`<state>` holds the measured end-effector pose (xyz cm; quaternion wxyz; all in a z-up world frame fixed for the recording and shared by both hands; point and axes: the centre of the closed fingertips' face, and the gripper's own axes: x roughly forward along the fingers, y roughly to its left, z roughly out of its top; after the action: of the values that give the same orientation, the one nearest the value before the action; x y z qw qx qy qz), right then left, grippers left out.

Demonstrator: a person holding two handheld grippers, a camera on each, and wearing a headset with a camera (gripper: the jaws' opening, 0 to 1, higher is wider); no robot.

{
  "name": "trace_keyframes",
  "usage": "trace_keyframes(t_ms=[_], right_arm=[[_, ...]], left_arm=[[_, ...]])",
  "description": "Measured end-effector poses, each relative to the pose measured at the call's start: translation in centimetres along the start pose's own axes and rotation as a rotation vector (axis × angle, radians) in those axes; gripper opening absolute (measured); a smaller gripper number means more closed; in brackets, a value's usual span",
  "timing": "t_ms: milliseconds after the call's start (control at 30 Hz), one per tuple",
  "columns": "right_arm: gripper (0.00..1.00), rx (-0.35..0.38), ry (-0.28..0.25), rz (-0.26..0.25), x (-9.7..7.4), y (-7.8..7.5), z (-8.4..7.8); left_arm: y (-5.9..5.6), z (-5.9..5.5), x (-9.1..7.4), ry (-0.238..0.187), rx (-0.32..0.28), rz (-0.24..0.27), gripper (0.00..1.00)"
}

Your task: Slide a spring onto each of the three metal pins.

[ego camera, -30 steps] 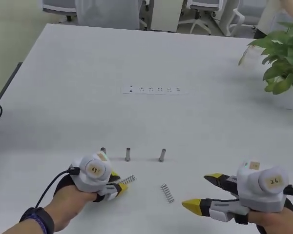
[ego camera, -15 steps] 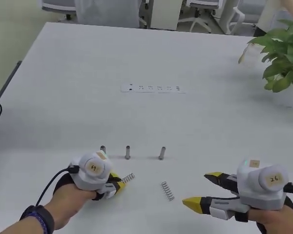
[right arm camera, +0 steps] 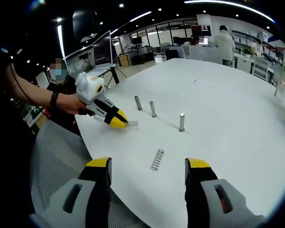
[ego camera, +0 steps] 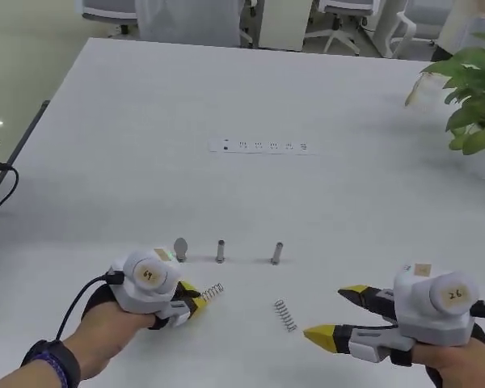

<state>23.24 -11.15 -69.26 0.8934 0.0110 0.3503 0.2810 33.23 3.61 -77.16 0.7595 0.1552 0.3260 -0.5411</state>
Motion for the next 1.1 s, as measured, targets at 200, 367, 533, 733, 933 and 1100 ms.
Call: trace_keyframes(t_ms=[200,367,533,733,933,1100], right_arm=[[0.57,-0.004,-0.003,0.042,1.0,1.1,0.2],[0.55,-0.002,-0.001,0.074,1.8,1.8,0.4],[0.53,-0.009,0.003,0.104,2.7,2.6,0.6],[0.50,-0.002,-0.004,0.132,3.3,3.1,0.7],[0.48,0.001,0.000,0.152,3.8,3.3,0.8],[0.47,0.002,-0.001,0.165,4.1,3.7,0.9]], left_arm=[[-0.1,-0.1,-1.6,-0.018,-0.011,0.008,0.02],[-0.2,-0.3,-2.6,-0.024,-0.005,0.012,0.02],[-0.2,-0.2,-3.6,-0.035,0.000,0.013,0.02],[-0.9,0.0,-4.2,-0.044,0.019,0.006,0.02],[-2.1,0.4,-4.4,-0.050,0.043,-0.014,0.02],[-3.0,1.0,-4.3,-0.058,0.060,-0.032,0.02]])
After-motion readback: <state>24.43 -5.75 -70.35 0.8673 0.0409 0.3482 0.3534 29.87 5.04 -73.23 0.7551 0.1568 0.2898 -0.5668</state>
